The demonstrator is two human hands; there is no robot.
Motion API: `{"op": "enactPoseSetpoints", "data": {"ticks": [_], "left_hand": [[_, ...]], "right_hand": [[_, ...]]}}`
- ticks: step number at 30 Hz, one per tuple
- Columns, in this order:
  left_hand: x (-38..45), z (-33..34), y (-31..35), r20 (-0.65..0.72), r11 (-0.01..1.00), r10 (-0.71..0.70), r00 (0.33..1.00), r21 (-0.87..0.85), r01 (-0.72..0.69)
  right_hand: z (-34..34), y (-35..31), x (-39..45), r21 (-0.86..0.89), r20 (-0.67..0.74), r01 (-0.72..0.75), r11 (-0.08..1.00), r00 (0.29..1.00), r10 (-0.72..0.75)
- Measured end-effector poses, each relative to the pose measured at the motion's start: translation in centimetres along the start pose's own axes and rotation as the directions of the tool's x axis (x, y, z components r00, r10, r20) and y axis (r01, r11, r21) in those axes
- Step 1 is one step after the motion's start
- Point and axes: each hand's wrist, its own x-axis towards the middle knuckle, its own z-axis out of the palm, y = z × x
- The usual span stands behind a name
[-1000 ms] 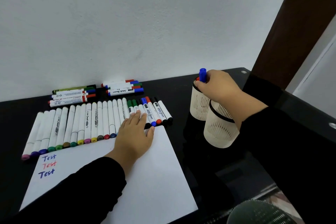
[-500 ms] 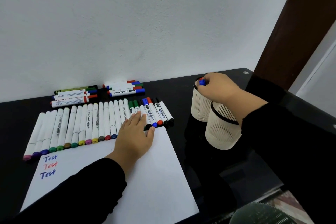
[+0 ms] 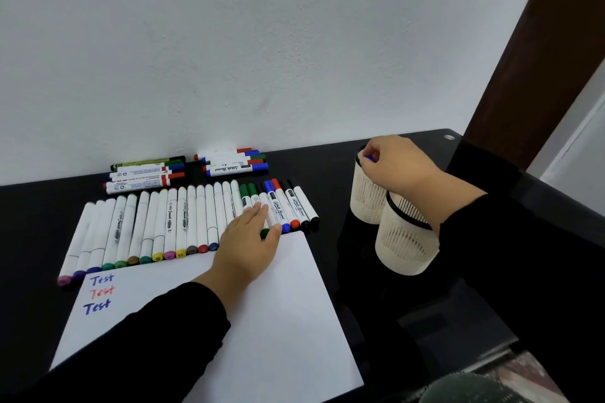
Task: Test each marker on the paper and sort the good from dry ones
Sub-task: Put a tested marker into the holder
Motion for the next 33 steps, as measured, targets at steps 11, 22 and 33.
{"op": "enactPoseSetpoints", "data": {"ticks": [11, 22, 33], "left_hand": [[-0.9, -2.7, -0.4, -0.055, 0.813, -0.117, 0.992, -0.578, 0.064], [0.5, -6.1, -6.7, -0.198, 0.992, -0.070, 0.978, 0.085, 0.088], [1.0, -6.5, -9.9, -0.077, 0.977, -0.092, 0.993, 0.184, 0.105]], "right_hand": [[0.6, -3.9, -0.6, -0.173, 0.011, 0.151, 0.973, 0.988, -0.151], [7.6, -10.7, 2.6, -0.061, 0.127, 0.349, 0.935, 0.932, -0.339], [14.9, -14.3, 9.6, -0.134, 0.163, 0.461, 0.877, 0.883, -0.439]]}}
